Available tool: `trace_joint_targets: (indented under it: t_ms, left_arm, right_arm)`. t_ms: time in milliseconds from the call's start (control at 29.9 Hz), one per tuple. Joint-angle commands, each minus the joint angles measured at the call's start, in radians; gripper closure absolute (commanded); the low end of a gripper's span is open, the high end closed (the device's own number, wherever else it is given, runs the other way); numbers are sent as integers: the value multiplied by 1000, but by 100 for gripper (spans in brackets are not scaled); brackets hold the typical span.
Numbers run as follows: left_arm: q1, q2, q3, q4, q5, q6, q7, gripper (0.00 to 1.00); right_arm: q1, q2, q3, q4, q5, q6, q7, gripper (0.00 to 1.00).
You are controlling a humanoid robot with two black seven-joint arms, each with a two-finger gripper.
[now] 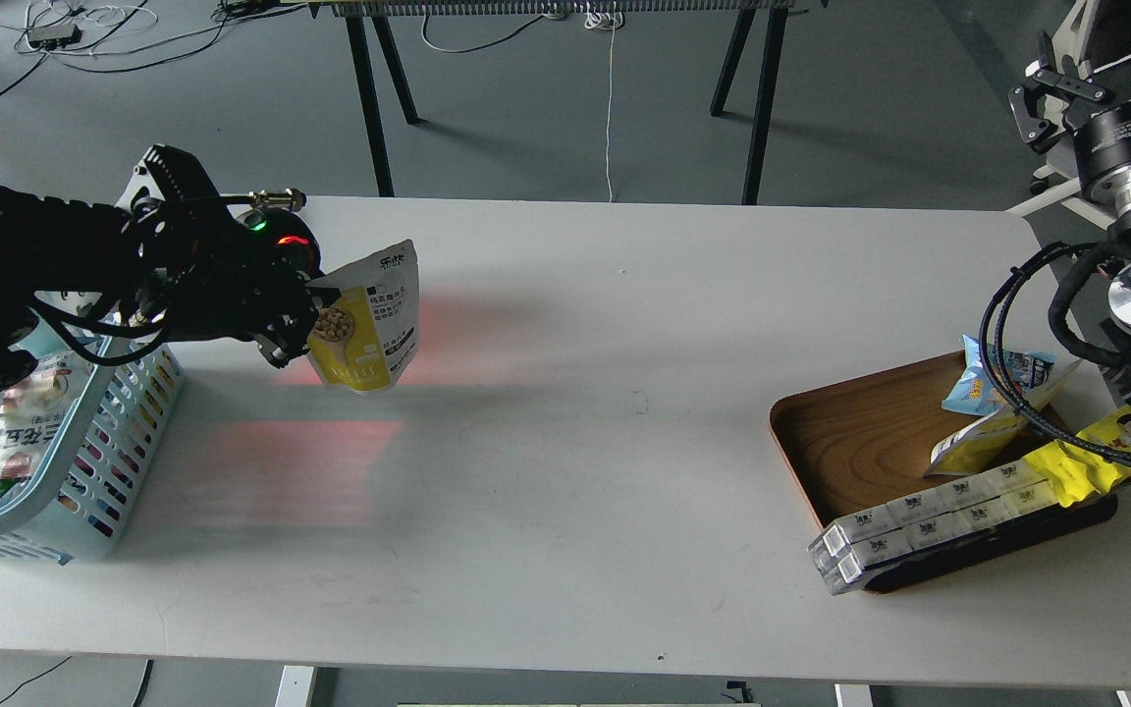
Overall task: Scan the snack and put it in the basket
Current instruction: 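Hold the packet in front of the scanner's red beam with the left gripper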
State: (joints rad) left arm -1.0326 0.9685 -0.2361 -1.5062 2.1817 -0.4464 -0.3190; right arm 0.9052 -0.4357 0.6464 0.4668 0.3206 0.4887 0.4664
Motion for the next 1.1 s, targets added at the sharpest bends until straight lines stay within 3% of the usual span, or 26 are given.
trace_joint_targets:
  t_ms: [0,201,401,702,1070]
  left_arm:
    - [9,-2,-2,-9,0,0,5,100]
    - [8,-10,0,-64,0,5,5,100]
    - [6,-5,1,-68,0,86,-9,100]
    - [-29,10,3,-46,0,106,-138,100]
    - [-15,30,8,-5,0,104,-130,100]
  right_arm:
    - [0,2,1,1,0,0,1,1]
    - [0,0,1,0,0,0,1,1]
    - [-3,-2,1,0,0,0,3,1]
    - [-5,0,9,0,0,0,8,1]
    - [-5,0,10,3,0,0,8,1]
